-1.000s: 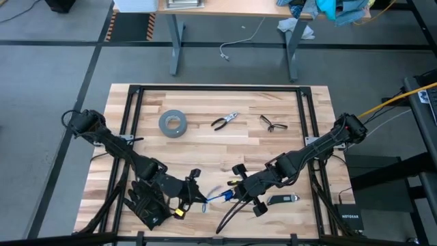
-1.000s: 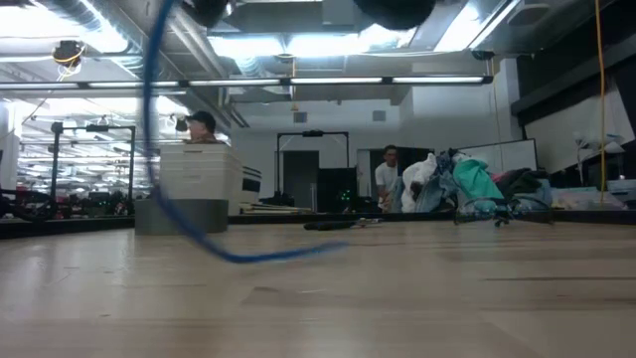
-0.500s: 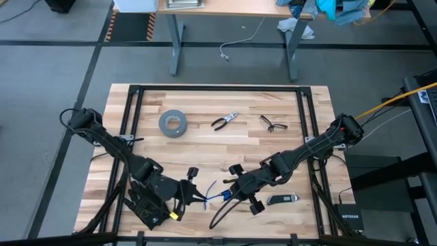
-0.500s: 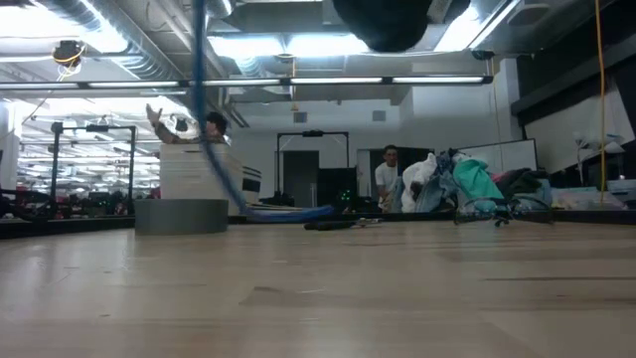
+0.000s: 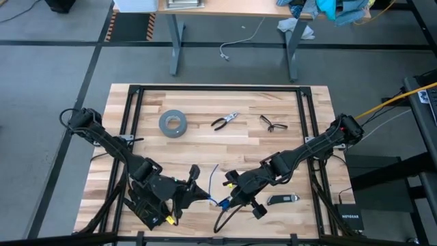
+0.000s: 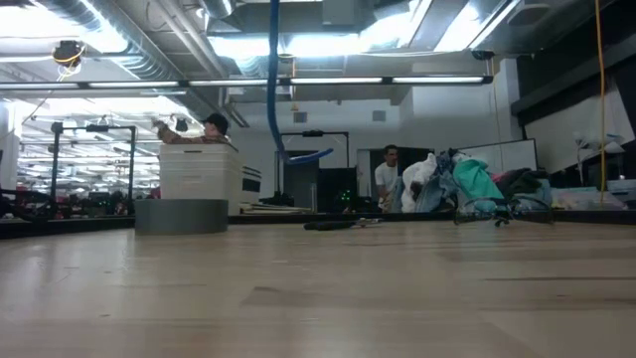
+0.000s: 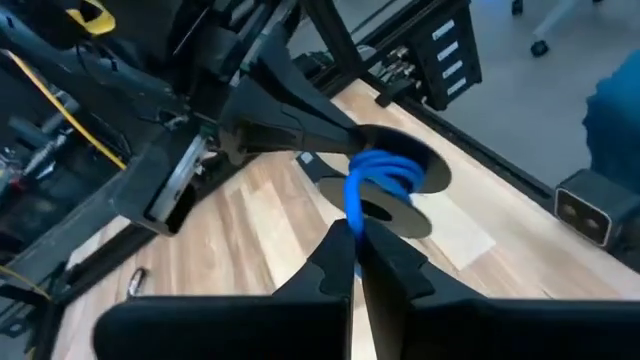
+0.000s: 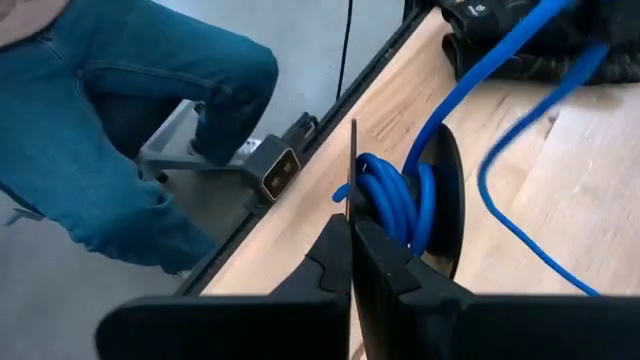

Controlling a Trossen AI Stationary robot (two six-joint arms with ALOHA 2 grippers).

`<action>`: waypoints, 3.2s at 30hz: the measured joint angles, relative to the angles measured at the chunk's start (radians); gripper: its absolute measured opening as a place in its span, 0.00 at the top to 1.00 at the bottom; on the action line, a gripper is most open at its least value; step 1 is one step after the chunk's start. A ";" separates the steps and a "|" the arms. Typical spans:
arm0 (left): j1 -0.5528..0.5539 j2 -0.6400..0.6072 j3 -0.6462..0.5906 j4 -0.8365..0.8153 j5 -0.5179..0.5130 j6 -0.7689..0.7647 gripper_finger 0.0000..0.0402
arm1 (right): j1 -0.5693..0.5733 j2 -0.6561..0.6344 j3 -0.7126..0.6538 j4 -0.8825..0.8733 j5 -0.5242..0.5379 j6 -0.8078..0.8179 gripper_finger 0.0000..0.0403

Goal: Coil cords
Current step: Coil the blue wire cable onto the black spool

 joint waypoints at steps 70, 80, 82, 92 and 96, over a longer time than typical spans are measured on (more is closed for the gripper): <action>0.193 0.170 0.000 0.220 0.268 -0.095 0.68 | 0.001 0.060 -0.001 0.158 -0.324 -0.150 1.00; 0.173 0.170 0.000 0.159 0.305 -0.123 0.68 | 0.001 0.060 0.000 0.158 -0.349 -0.150 1.00; 0.172 0.170 0.000 0.152 0.299 -0.132 0.68 | 0.001 0.060 0.000 0.158 -0.349 -0.150 1.00; 0.188 0.170 0.000 0.110 0.298 -0.207 0.68 | 0.001 0.060 0.000 0.158 -0.349 -0.132 1.00; 0.187 0.170 0.000 0.097 0.297 -0.213 0.68 | 0.001 0.060 0.000 0.156 -0.355 -0.128 1.00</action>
